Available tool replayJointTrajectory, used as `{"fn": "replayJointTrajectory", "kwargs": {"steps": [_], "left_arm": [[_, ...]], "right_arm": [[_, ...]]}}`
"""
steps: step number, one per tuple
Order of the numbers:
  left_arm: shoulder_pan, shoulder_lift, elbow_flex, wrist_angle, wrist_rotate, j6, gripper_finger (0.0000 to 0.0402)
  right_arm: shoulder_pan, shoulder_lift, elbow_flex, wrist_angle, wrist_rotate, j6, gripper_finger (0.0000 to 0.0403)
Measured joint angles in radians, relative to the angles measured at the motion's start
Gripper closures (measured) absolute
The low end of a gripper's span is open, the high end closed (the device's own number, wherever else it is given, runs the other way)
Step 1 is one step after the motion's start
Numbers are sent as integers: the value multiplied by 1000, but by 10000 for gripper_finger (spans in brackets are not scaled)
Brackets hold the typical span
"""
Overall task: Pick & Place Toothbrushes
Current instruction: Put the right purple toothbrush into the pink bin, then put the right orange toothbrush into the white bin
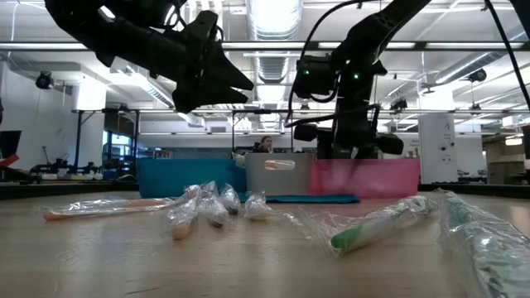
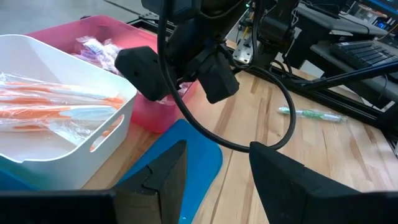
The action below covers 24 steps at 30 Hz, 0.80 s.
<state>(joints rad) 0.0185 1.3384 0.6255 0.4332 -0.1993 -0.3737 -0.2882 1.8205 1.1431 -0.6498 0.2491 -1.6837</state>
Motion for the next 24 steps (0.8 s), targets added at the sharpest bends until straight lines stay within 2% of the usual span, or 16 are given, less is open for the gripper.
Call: {"fn": "replayJointTrajectory", "kwargs": {"steps": [11, 14, 24], "left_arm": [[0, 0, 0, 0, 0, 17, 223], [0, 0, 0, 0, 0, 18, 223], [0, 0, 0, 0, 0, 20, 223]], "right_arm": [[4, -40, 15, 0, 88, 12, 236], [7, -67, 15, -4, 125, 44, 242], [14, -197, 15, -9, 128, 142, 284]]}}
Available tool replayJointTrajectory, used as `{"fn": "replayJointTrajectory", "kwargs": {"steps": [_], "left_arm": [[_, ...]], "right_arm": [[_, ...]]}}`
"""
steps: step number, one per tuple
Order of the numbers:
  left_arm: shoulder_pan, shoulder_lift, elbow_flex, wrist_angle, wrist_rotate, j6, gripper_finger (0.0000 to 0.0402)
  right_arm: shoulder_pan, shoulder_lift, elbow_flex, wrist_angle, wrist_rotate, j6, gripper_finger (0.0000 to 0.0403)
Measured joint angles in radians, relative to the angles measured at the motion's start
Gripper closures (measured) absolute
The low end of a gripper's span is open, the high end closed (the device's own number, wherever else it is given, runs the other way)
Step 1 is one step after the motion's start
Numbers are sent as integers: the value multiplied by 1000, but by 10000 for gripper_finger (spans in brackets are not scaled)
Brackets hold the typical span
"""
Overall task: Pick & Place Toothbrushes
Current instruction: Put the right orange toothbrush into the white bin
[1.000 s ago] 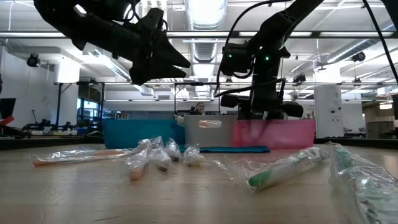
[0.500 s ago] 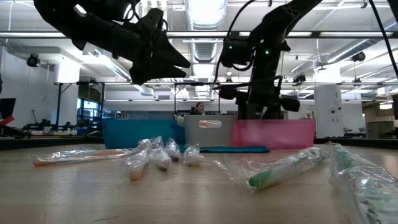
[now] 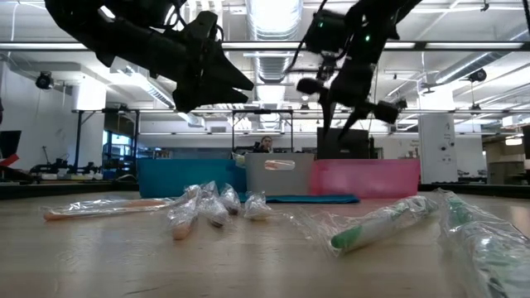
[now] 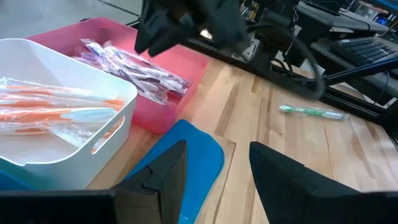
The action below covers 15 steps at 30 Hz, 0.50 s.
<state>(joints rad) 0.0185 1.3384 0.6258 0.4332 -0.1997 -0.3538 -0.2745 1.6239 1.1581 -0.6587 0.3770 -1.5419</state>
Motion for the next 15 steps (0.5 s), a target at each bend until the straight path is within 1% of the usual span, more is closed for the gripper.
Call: {"fn": "replayJointTrajectory", "kwargs": {"steps": [10, 15], "left_arm": [[0, 0, 0, -4, 0, 4, 223], [0, -1, 0, -59, 2, 4, 223]], "right_arm": [[61, -169, 0, 7, -1, 115, 326], [119, -236, 0, 10, -2, 244, 345]]}}
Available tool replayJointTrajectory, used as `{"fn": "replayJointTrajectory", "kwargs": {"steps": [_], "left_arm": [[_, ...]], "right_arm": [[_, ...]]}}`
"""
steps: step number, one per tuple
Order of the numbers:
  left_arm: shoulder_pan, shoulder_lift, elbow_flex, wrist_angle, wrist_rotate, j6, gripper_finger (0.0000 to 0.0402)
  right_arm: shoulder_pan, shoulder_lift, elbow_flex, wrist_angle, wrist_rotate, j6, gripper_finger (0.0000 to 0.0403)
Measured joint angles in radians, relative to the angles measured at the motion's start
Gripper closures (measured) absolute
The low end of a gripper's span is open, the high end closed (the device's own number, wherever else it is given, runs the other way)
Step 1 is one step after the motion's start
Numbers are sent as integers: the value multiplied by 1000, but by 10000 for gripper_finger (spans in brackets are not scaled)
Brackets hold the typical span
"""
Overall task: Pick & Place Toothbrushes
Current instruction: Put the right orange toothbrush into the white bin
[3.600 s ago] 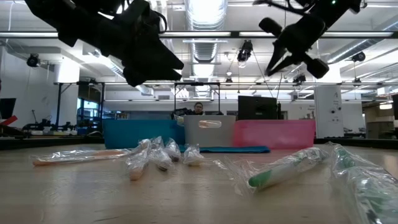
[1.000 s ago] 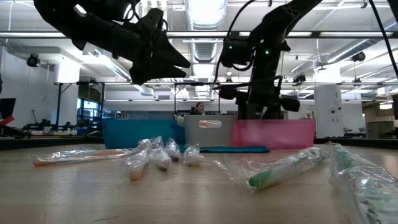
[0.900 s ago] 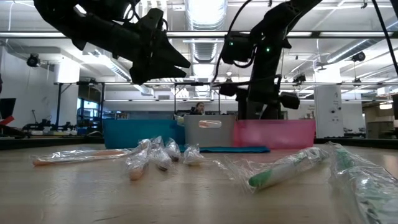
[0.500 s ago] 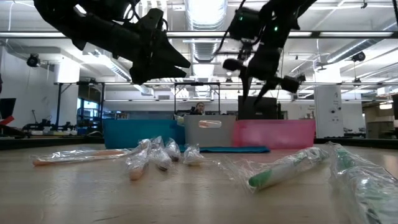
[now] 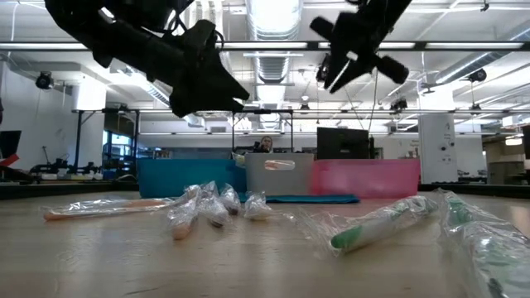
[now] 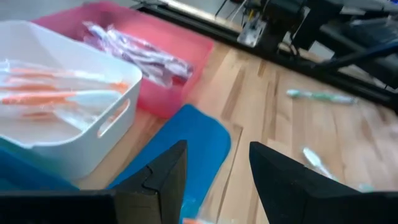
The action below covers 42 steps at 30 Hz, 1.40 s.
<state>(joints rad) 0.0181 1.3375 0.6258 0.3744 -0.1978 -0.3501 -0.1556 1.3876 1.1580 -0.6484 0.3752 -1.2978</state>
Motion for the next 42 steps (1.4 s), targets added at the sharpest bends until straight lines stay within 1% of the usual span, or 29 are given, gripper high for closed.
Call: {"fn": "replayJointTrajectory", "kwargs": {"steps": [6, 11, 16, 20, 23, 26, 28, 30, 34, 36, 42], "left_arm": [[-13, -2, 3, -99, 23, -22, 228], [-60, -2, 56, -293, 21, -76, 238], [-142, -2, 95, -491, -33, -195, 246], [-209, -2, 109, -589, -67, -296, 248], [-250, -2, 109, -592, -94, -344, 248], [-275, -2, 108, -592, -100, -351, 248], [-279, -2, 108, -592, -99, -351, 248], [-278, -1, 111, -593, -108, -348, 248], [-275, -1, 114, -593, -202, -321, 249], [-275, -1, 114, -594, -235, -309, 249], [-274, -4, 126, -594, -246, -275, 248]], "right_arm": [[67, -62, 0, 0, 0, 256, 359], [99, -102, 0, -1, 22, 474, 365], [99, -120, 0, -26, 48, 615, 356], [99, -124, 0, -54, 49, 637, 346], [99, -124, 0, -58, 48, 643, 340], [104, -124, 0, -58, 25, 644, 334], [106, -122, 0, -53, -45, 603, 330], [107, -110, 0, -40, -149, 560, 325], [117, -56, 0, 14, -332, 502, 319], [127, -20, 0, 46, -364, 484, 316], [161, 114, 0, 175, -368, 432, 317]]}}
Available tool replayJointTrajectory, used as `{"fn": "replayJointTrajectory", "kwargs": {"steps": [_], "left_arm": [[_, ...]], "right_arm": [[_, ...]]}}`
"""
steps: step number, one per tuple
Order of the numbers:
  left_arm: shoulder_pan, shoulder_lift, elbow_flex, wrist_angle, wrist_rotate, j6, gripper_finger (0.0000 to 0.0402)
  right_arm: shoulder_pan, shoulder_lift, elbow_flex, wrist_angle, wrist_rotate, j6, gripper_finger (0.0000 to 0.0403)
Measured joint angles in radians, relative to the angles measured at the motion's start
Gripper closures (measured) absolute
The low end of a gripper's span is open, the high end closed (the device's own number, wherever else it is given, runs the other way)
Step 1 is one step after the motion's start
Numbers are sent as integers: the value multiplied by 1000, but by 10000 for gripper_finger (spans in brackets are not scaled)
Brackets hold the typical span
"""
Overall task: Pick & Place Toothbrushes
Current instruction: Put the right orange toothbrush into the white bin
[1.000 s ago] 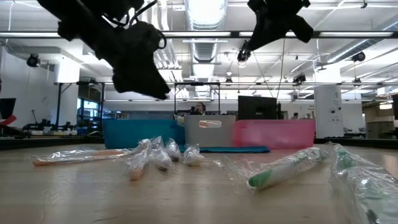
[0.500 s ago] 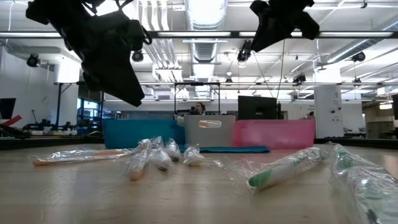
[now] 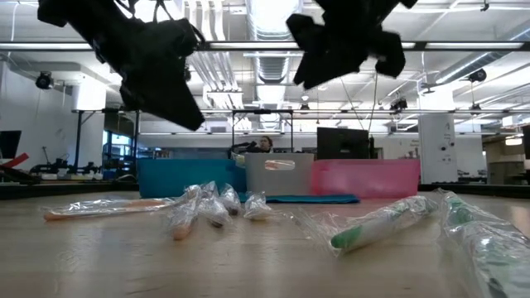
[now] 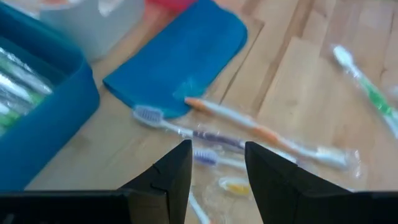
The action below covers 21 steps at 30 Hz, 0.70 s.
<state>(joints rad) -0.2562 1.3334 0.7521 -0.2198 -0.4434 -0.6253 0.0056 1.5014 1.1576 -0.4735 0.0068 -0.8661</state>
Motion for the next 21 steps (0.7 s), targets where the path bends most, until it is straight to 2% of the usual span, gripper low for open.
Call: {"fn": "replayJointTrajectory", "kwargs": {"steps": [2, 8, 11, 14, 21], "left_arm": [[0, -13, 7, 1, -33, 5, 248], [2, -115, -1, 6, -230, 23, 248], [4, -170, -11, 22, -249, 57, 248], [10, -210, -21, 48, -250, 98, 249], [10, -243, -25, 49, -297, 136, 248]], "right_arm": [[14, 46, 0, 18, 0, -32, 323], [59, 182, 0, 88, 7, -86, 342], [81, 244, 11, 123, 45, -132, 340], [90, 312, 53, 127, 96, -164, 325], [89, 462, 186, 80, 101, -182, 273]]}}
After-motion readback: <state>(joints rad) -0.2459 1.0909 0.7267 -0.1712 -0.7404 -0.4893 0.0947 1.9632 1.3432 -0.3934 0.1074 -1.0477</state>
